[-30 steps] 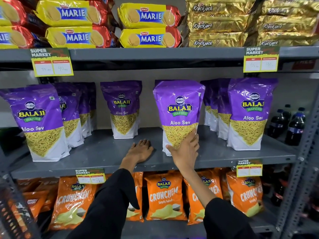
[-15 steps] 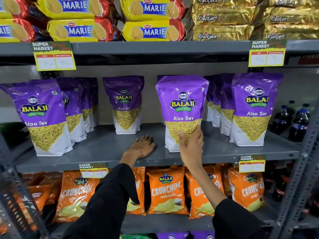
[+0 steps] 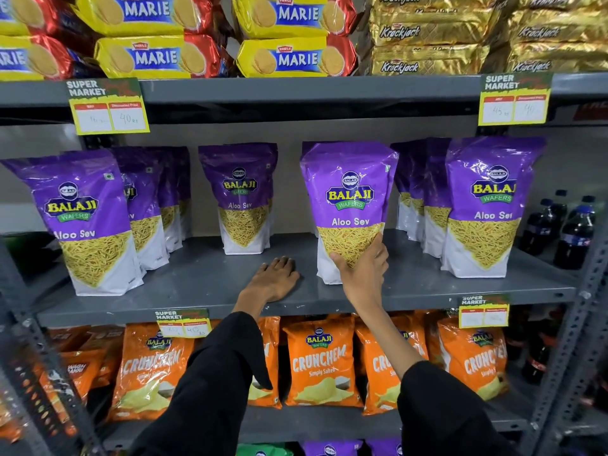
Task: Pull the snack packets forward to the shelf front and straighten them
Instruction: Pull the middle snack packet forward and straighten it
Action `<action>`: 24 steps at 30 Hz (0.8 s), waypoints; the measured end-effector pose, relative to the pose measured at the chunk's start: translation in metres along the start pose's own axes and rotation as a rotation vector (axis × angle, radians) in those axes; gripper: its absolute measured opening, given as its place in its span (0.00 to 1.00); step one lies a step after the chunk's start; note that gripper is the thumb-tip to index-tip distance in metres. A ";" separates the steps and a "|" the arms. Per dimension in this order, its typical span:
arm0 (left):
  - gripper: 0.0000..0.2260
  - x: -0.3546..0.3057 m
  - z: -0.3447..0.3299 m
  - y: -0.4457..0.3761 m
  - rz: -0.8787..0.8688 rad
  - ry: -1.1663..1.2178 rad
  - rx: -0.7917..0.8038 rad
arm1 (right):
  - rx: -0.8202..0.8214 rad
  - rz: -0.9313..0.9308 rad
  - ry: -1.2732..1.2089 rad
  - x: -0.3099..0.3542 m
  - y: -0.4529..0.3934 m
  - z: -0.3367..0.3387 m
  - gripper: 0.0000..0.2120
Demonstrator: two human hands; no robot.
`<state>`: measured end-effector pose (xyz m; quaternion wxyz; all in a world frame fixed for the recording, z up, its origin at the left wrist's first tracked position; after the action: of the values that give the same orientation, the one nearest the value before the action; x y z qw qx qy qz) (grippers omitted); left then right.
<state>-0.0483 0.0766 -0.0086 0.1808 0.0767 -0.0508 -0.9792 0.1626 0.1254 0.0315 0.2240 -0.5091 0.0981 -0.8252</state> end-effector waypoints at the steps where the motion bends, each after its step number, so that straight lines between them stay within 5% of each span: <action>1: 0.28 0.000 0.000 0.000 0.000 0.002 0.000 | 0.004 -0.002 -0.005 0.000 -0.001 -0.001 0.55; 12: 0.28 -0.001 0.000 0.003 -0.009 0.023 -0.015 | 0.023 -0.012 -0.005 0.003 -0.007 -0.005 0.62; 24: 0.27 -0.003 0.002 0.007 -0.009 0.025 -0.018 | 0.042 0.028 0.019 0.001 -0.005 -0.002 0.57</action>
<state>-0.0436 0.0717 -0.0053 0.1779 0.0878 -0.0395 -0.9793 0.1592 0.1289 0.0333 0.2453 -0.4951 0.0900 -0.8286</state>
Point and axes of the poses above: each hand's wrist, its own y-axis away from the middle knuckle, its own z-axis out of the back of the hand, x = y × z, the point moved 5 cm from there along -y, towards the middle knuckle, and after that the axes turned 9 degrees about x, right-handed, at the moved point
